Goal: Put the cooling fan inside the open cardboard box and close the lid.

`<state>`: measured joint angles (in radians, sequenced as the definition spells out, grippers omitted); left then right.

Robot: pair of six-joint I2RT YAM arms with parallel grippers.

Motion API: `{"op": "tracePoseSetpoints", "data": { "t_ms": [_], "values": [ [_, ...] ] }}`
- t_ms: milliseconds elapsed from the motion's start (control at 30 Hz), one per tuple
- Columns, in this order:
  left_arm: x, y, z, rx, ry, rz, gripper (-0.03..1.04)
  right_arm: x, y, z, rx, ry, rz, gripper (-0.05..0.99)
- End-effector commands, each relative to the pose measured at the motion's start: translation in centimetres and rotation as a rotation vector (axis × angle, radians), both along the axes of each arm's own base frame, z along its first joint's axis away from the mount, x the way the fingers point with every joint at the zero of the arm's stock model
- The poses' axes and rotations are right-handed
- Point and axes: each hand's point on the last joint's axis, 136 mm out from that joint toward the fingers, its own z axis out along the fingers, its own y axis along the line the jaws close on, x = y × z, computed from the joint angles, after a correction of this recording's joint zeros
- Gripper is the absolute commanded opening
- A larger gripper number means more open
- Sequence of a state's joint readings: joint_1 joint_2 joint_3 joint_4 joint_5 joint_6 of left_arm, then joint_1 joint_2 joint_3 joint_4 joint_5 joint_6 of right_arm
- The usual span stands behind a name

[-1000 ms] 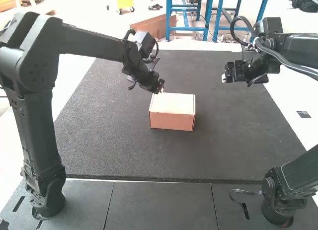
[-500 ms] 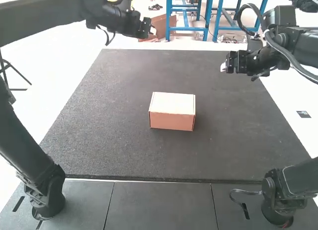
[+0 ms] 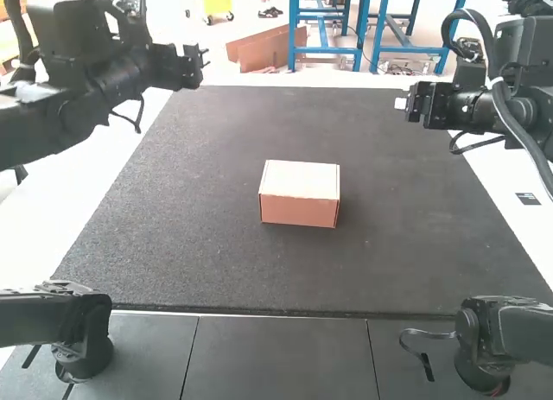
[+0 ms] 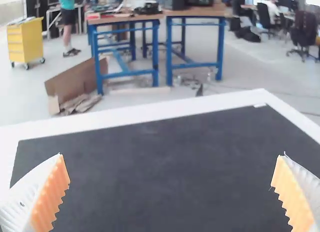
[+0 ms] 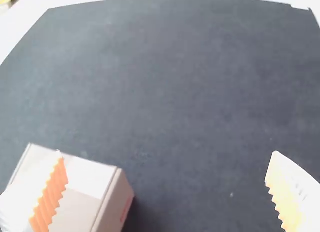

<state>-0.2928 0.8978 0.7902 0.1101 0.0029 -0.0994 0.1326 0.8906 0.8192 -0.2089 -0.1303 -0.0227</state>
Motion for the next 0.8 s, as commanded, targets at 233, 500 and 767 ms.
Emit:
{"op": "tracePoseSetpoints", "data": {
  "t_ms": [233,500,767],
  "values": [
    [-5.0,4.9,-3.9,-0.073,-0.107,0.189,0.96,-2.1,-4.2,2.7,0.010,-0.314,-0.225,0.91],
    [-8.0,6.1,-7.0,-0.103,-0.178,0.206,0.96,-2.3,-5.2,0.3,0.002,-0.387,-0.269,0.91],
    [-10.1,7.2,-8.5,-0.131,-0.245,0.228,0.96,-3.0,-6.2,-4.1,-0.043,-0.362,-0.291,0.91]
  ]
}}
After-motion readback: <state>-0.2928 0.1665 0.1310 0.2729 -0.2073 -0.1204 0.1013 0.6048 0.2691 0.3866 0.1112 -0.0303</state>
